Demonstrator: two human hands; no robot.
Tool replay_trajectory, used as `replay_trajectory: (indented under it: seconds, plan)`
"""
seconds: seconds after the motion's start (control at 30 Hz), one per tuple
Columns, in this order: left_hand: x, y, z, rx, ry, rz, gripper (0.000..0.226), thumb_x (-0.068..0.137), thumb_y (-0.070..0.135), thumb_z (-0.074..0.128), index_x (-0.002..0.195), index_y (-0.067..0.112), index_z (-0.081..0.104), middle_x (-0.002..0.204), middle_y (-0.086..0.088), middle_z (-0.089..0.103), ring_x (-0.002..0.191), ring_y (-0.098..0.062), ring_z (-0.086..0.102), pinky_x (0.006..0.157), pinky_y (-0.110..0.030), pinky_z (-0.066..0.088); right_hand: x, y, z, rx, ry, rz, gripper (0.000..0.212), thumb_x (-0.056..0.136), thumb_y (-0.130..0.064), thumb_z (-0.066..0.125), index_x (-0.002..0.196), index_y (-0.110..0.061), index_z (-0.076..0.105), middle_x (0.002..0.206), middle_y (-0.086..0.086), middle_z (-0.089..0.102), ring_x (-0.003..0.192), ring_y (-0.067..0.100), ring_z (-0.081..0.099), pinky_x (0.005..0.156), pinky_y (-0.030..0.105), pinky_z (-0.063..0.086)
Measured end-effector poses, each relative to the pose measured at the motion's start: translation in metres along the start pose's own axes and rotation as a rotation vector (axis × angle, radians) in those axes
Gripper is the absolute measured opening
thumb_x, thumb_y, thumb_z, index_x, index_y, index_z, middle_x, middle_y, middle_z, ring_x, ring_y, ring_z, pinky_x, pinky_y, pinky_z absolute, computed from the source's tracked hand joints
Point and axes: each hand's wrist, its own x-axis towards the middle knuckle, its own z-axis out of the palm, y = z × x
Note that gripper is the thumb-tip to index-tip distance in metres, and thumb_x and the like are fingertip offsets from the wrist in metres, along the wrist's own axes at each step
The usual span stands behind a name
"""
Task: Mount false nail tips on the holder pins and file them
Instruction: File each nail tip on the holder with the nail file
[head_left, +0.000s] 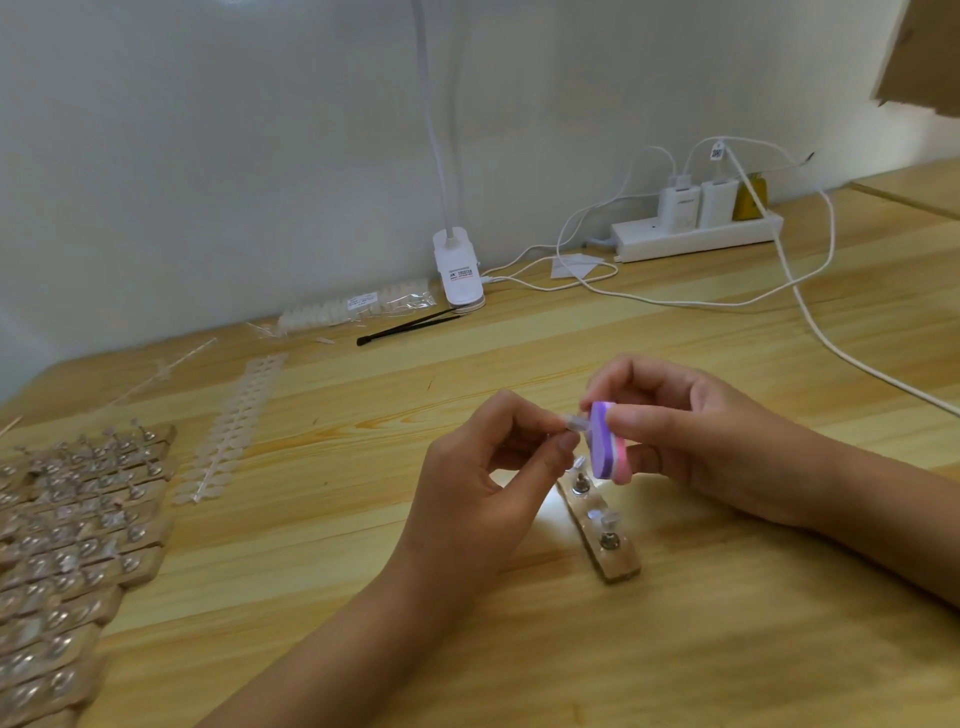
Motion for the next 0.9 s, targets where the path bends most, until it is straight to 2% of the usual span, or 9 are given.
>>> replay_trajectory:
  seconds: [0.13,0.17,0.3,0.4,0.47,0.6,0.77,0.87,0.9]
  plan:
    - [0.0,0.0,0.001,-0.008,-0.018,0.0,0.018,0.086,0.011,0.069,0.086,0.028,0.061,0.085,0.011,0.073,0.073,-0.007,0.069,0.071,-0.02,0.054,0.004,-0.001,-0.006,0.05,0.204,-0.058,0.016,0.075,-0.019,0.076,0.091,-0.018,0.073,0.082,0.0,0.067,0.074,0.008,0.068,0.068,0.019,0.056]
    - [0.0,0.0,0.001,-0.017,-0.018,-0.007,0.016,0.086,0.012,0.068,0.086,0.026,0.061,0.088,0.011,0.074,0.074,-0.007,0.07,0.071,-0.021,0.055,0.003,-0.002,-0.01,0.052,0.205,-0.047,0.017,0.074,-0.019,0.078,0.09,-0.019,0.073,0.083,0.0,0.066,0.074,0.008,0.067,0.067,0.019,0.055]
    - [0.0,-0.001,0.0,-0.019,-0.009,-0.005,0.013,0.086,0.017,0.069,0.086,0.028,0.062,0.08,0.012,0.071,0.073,-0.007,0.069,0.069,-0.021,0.054,0.0,0.001,-0.003,-0.011,-0.06,0.034,0.014,0.08,-0.019,0.076,0.094,-0.02,0.073,0.087,0.003,0.069,0.079,0.013,0.069,0.069,0.022,0.056]
    - [0.0,-0.001,-0.001,-0.018,-0.018,-0.01,0.017,0.086,0.014,0.069,0.086,0.029,0.062,0.081,0.012,0.071,0.073,-0.006,0.068,0.07,-0.022,0.055,0.005,0.002,-0.004,0.05,0.146,-0.039,0.016,0.074,-0.021,0.079,0.09,-0.021,0.075,0.083,0.0,0.069,0.078,0.011,0.07,0.069,0.021,0.056]
    - [0.0,-0.001,0.0,-0.02,-0.022,-0.012,0.017,0.087,0.013,0.068,0.086,0.028,0.061,0.088,0.011,0.073,0.074,-0.006,0.068,0.071,-0.022,0.055,0.005,-0.001,-0.01,0.094,0.203,-0.056,0.017,0.072,-0.023,0.078,0.089,-0.021,0.074,0.082,0.0,0.067,0.075,0.008,0.068,0.068,0.02,0.056]
    - [0.001,-0.002,0.0,-0.027,-0.012,-0.011,0.016,0.086,0.015,0.068,0.086,0.029,0.062,0.081,0.007,0.071,0.072,-0.007,0.067,0.069,-0.021,0.054,0.001,0.001,-0.003,0.035,-0.049,0.03,0.012,0.08,-0.019,0.075,0.092,-0.021,0.073,0.086,0.002,0.069,0.076,0.01,0.069,0.067,0.021,0.056]
    - [0.0,-0.002,0.0,-0.029,-0.038,-0.01,0.018,0.087,0.012,0.068,0.087,0.028,0.061,0.086,0.01,0.073,0.073,-0.005,0.068,0.07,-0.019,0.053,0.005,0.0,-0.012,0.076,0.206,-0.052,0.014,0.079,-0.02,0.073,0.093,-0.019,0.071,0.082,-0.001,0.069,0.075,0.008,0.069,0.066,0.02,0.056]
    - [0.0,-0.002,0.0,-0.031,-0.02,-0.015,0.017,0.086,0.013,0.068,0.085,0.029,0.061,0.082,0.007,0.072,0.071,-0.005,0.067,0.07,-0.02,0.053,0.002,0.0,-0.006,0.055,0.027,0.003,0.016,0.076,-0.026,0.08,0.089,-0.021,0.073,0.086,0.001,0.068,0.074,0.009,0.068,0.064,0.021,0.056]
    - [0.0,-0.002,0.0,-0.024,-0.02,-0.014,0.018,0.086,0.013,0.068,0.084,0.03,0.061,0.08,0.008,0.071,0.071,-0.006,0.066,0.069,-0.021,0.053,0.002,0.002,-0.004,0.043,0.021,-0.004,0.015,0.076,-0.025,0.081,0.089,-0.021,0.073,0.086,0.001,0.068,0.074,0.009,0.068,0.064,0.02,0.056]
